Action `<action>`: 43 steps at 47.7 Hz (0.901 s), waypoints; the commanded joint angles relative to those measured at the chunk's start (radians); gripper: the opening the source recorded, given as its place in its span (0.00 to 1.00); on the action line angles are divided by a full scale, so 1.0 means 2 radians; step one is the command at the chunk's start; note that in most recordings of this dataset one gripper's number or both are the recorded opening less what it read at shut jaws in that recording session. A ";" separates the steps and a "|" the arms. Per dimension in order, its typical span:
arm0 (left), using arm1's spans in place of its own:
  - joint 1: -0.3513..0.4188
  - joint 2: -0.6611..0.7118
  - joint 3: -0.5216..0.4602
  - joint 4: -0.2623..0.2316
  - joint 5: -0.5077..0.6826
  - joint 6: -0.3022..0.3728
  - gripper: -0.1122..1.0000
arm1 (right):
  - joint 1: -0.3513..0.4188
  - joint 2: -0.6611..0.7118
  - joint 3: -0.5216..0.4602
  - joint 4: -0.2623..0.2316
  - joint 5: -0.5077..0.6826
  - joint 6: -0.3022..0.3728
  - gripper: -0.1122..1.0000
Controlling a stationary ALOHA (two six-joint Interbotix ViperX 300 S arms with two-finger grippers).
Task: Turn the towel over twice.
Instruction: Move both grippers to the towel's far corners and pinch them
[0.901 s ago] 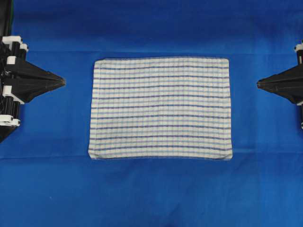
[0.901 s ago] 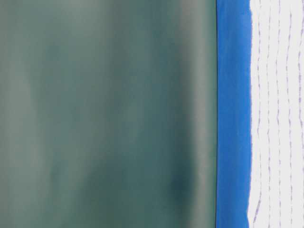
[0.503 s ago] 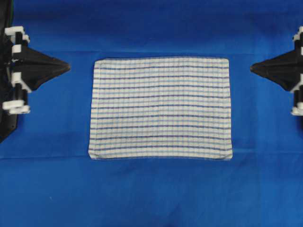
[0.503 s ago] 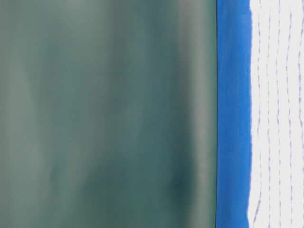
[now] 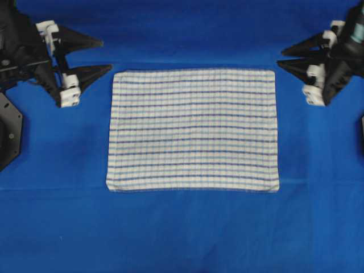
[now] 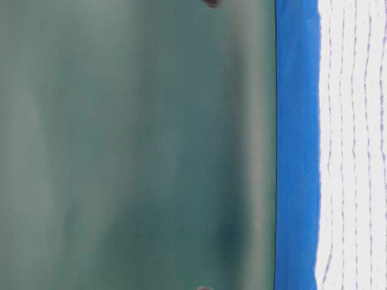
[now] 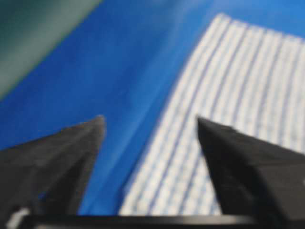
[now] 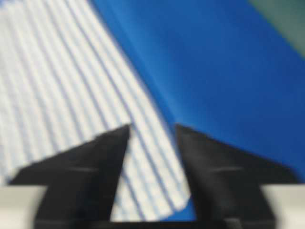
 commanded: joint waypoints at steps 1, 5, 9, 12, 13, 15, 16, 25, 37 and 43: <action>0.018 0.041 -0.007 -0.002 -0.026 0.001 0.84 | -0.018 0.048 -0.015 0.000 -0.003 -0.002 0.66; 0.032 0.087 -0.006 -0.002 -0.058 0.001 0.91 | -0.027 0.090 -0.021 -0.003 -0.007 -0.002 0.65; 0.041 0.132 -0.010 -0.002 -0.081 0.001 0.89 | -0.035 0.134 -0.028 -0.005 -0.013 -0.002 0.62; 0.048 0.169 -0.014 -0.002 -0.095 0.001 0.88 | -0.038 0.159 -0.033 -0.006 -0.017 -0.002 0.62; 0.049 0.179 -0.015 -0.002 -0.098 0.001 0.88 | -0.040 0.166 -0.035 -0.007 -0.018 -0.002 0.62; 0.051 0.198 -0.018 -0.002 -0.104 0.001 0.88 | -0.042 0.179 -0.037 -0.008 -0.021 -0.002 0.62; 0.052 0.207 -0.019 -0.002 -0.107 0.001 0.88 | -0.044 0.186 -0.038 -0.007 -0.022 -0.003 0.62; 0.054 0.272 -0.035 -0.002 -0.124 0.001 0.88 | -0.051 0.232 -0.041 -0.007 -0.043 -0.005 0.62; 0.059 0.304 -0.040 -0.001 -0.119 0.003 0.85 | -0.051 0.253 -0.041 -0.007 -0.048 -0.005 0.61; 0.058 0.304 -0.040 -0.001 -0.101 0.011 0.71 | -0.051 0.253 -0.042 -0.007 -0.048 -0.005 0.58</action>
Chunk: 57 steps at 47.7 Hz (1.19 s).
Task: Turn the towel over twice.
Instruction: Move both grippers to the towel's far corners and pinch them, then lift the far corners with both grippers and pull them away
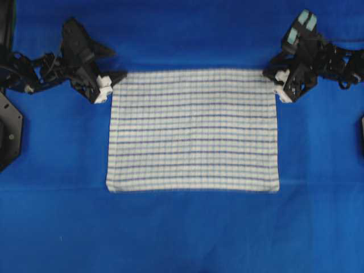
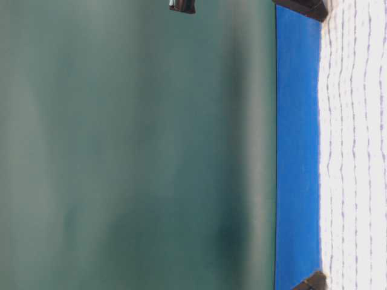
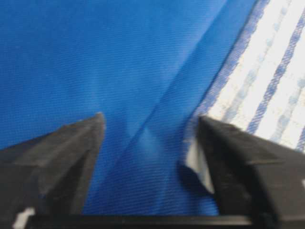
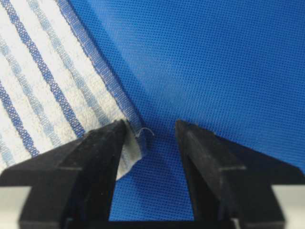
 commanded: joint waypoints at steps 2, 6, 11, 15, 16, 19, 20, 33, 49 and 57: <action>0.001 -0.004 -0.003 -0.001 0.013 0.004 0.61 | -0.001 -0.002 -0.006 -0.001 -0.002 0.000 0.54; -0.002 -0.004 -0.004 0.000 0.024 0.005 0.42 | -0.002 -0.002 -0.006 -0.001 -0.002 -0.001 0.38; -0.003 -0.004 -0.005 0.001 0.032 0.006 0.20 | -0.002 -0.002 -0.006 -0.001 -0.002 -0.001 0.15; -0.003 -0.005 -0.005 0.002 0.036 0.007 0.12 | -0.002 -0.002 -0.006 -0.001 -0.002 0.000 0.15; -0.003 -0.005 -0.005 0.002 0.037 0.007 0.12 | -0.002 -0.002 -0.006 -0.001 -0.002 0.000 0.15; -0.004 -0.006 -0.006 0.002 0.040 0.007 0.12 | -0.002 -0.004 -0.006 -0.001 -0.002 0.001 0.15; -0.004 -0.007 -0.007 0.002 0.041 0.007 0.12 | -0.002 -0.005 -0.006 -0.001 -0.002 0.002 0.15; -0.004 -0.056 -0.013 0.002 0.075 0.031 0.12 | -0.002 -0.035 -0.006 0.008 -0.002 0.005 0.15; 0.025 -0.170 -0.076 0.001 0.180 0.094 0.12 | -0.054 -0.113 -0.023 0.007 0.002 0.001 0.15; 0.042 -0.213 -0.114 0.002 0.212 0.110 0.12 | -0.079 -0.166 -0.045 0.002 0.028 -0.002 0.15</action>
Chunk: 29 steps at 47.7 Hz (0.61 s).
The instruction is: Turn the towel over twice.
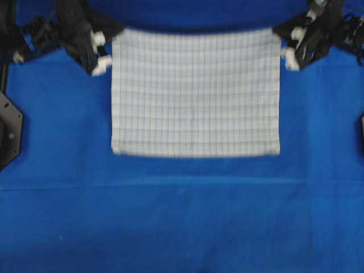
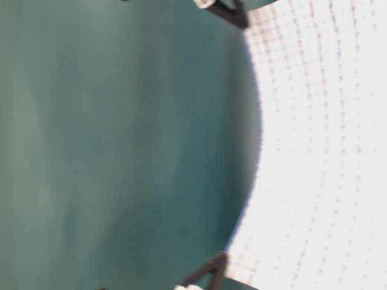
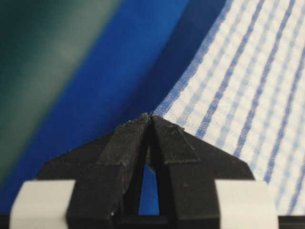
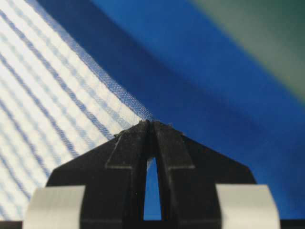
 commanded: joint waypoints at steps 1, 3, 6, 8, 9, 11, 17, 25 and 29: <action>0.008 -0.030 -0.028 0.000 0.009 0.008 0.12 | -0.011 -0.036 -0.022 -0.005 0.013 -0.002 0.15; 0.010 -0.040 -0.035 0.000 0.011 0.009 0.12 | -0.012 -0.050 -0.028 -0.008 0.021 -0.002 0.15; 0.010 -0.054 -0.044 0.000 0.012 0.011 0.12 | -0.013 -0.071 -0.038 -0.012 0.036 -0.002 0.15; 0.010 -0.064 -0.050 0.000 0.013 0.013 0.12 | -0.013 -0.084 -0.044 -0.014 0.047 -0.002 0.15; 0.010 -0.067 -0.052 0.000 0.014 0.013 0.12 | -0.013 -0.091 -0.048 -0.015 0.052 -0.002 0.15; 0.010 -0.075 -0.056 0.000 0.015 0.013 0.12 | -0.013 -0.104 -0.054 -0.015 0.064 -0.002 0.15; 0.008 -0.103 -0.067 0.000 0.031 0.029 0.12 | -0.013 -0.146 -0.074 -0.026 0.100 -0.002 0.15; 0.003 -0.133 -0.084 0.000 0.049 0.063 0.12 | -0.013 -0.186 -0.097 -0.039 0.135 -0.002 0.15; 0.002 -0.141 -0.087 0.000 0.056 0.068 0.12 | -0.013 -0.199 -0.104 -0.041 0.141 -0.002 0.15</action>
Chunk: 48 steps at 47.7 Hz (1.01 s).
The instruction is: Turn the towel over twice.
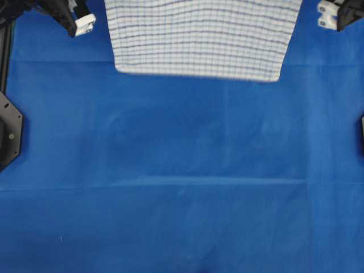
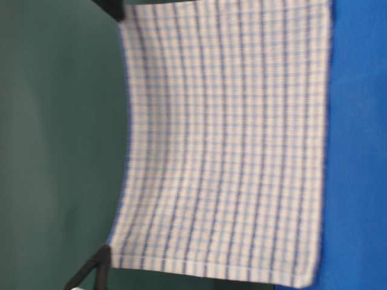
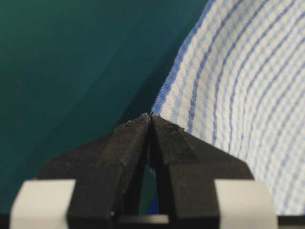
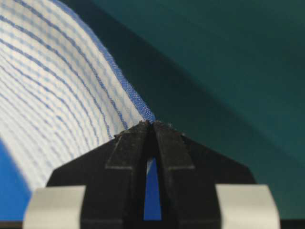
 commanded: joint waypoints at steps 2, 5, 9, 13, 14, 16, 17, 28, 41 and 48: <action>-0.003 -0.016 -0.017 0.000 0.006 0.006 0.12 | -0.002 -0.018 -0.020 -0.002 0.005 0.000 0.15; -0.004 -0.021 -0.018 0.000 0.010 0.012 0.12 | -0.001 -0.024 -0.022 -0.002 0.007 -0.001 0.15; -0.005 -0.031 -0.018 0.000 0.012 0.018 0.12 | 0.002 -0.031 -0.025 -0.002 0.008 0.000 0.15; -0.006 -0.038 -0.016 0.000 0.013 0.020 0.12 | 0.007 -0.035 -0.024 -0.002 0.008 0.001 0.15; -0.006 -0.039 -0.015 0.000 0.014 0.020 0.12 | 0.008 -0.036 -0.023 -0.002 0.008 0.001 0.15; -0.006 -0.041 -0.012 0.000 0.018 0.020 0.12 | 0.010 -0.036 -0.023 -0.002 0.008 0.002 0.15; -0.006 -0.042 -0.012 0.000 0.021 0.018 0.12 | 0.011 -0.036 -0.022 -0.002 0.010 0.002 0.15; -0.038 -0.038 0.000 0.000 0.082 0.005 0.12 | 0.045 -0.035 -0.006 0.008 0.050 0.008 0.15; -0.126 -0.003 0.077 -0.001 0.097 -0.050 0.12 | 0.146 -0.028 0.074 0.078 0.074 0.008 0.15; -0.188 0.044 0.106 -0.003 0.087 -0.101 0.12 | 0.210 -0.010 0.117 0.128 0.040 0.008 0.15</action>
